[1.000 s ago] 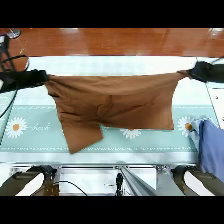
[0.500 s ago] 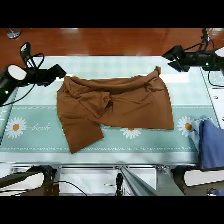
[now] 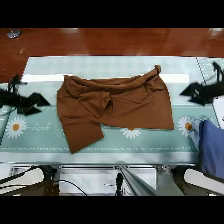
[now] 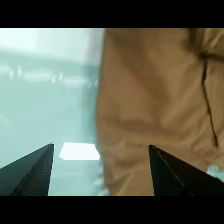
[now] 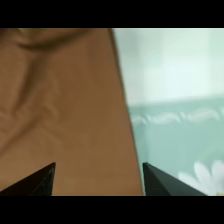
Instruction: Fold the shirts.
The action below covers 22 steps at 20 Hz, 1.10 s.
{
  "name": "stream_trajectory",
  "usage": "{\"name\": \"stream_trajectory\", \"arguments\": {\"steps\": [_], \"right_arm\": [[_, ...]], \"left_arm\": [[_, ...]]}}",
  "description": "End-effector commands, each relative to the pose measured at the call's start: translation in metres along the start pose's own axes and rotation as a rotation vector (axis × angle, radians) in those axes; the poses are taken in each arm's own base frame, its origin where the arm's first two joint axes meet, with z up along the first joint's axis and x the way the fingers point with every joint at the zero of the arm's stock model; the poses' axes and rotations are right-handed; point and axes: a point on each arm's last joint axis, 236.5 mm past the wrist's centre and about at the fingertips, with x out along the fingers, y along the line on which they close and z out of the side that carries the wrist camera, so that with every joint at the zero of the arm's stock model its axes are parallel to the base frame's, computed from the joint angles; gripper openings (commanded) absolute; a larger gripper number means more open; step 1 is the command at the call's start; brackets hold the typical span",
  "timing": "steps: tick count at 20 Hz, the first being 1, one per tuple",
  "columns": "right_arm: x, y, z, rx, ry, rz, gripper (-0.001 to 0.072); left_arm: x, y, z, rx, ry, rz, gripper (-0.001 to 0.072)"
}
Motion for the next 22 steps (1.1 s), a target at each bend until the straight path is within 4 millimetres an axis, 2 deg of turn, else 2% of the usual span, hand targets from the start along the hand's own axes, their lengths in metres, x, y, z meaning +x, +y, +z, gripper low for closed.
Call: {"name": "stream_trajectory", "arguments": {"steps": [1,4,9,11,12,13,14,15,16,17,18,19,22], "right_arm": [[0.015,0.002,-0.066,0.062,-0.06,0.071,0.0626],[0.014,0.021,-0.09,0.077,-0.102,0.146,0.0627],[0.004,0.038,-0.089,0.082,-0.136,0.201,0.0626],[0.001,0.043,-0.082,0.098,-0.161,0.226,0.0626],[-0.003,0.041,-0.076,0.093,-0.178,0.212,0.0626],[-0.013,0.03,-0.065,0.091,-0.213,0.162,0.0626],[-0.033,0.001,-0.051,0.115,-0.261,0.052,0.0626],[-0.054,-0.03,-0.044,0.146,-0.29,-0.066,0.0626],[-0.073,-0.06,-0.047,0.181,-0.29,-0.172,0.0626],[-0.079,-0.082,-0.057,0.234,-0.269,-0.242,0.0626],[-0.072,-0.094,-0.07,0.294,-0.235,-0.273,0.0626],[-0.056,-0.094,-0.084,0.318,-0.187,-0.254,0.0626],[0.004,-0.056,-0.14,0.288,0.081,-0.078,0.0626]], "left_arm": [[0.015,0.002,-0.028,-0.17,-0.002,-0.216,0.0706],[0.037,0.001,-0.029,-0.225,-0.044,-0.257,0.0706],[0.065,-0.023,-0.02,-0.146,-0.089,-0.227,0.0704],[0.075,-0.042,-0.015,-0.148,-0.102,-0.256,0.0703],[0.08,-0.048,-0.018,-0.133,-0.085,-0.257,0.0704],[0.084,-0.053,-0.027,-0.102,-0.046,-0.261,0.0703],[0.083,-0.056,-0.034,-0.06,-0.011,-0.27,0.0688],[0.079,-0.06,-0.04,-0.022,0.02,-0.289,0.0363],[0.074,-0.064,-0.043,0.017,0.038,-0.312,0.003],[0.068,-0.069,-0.045,0.049,0.051,-0.33,0.0022],[0.064,-0.072,-0.043,0.063,0.053,-0.34,0.0021],[0.061,-0.073,-0.041,0.07,0.052,-0.344,0.0021],[0.061,-0.074,-0.04,0.074,0.049,-0.344,0.0021]]}}
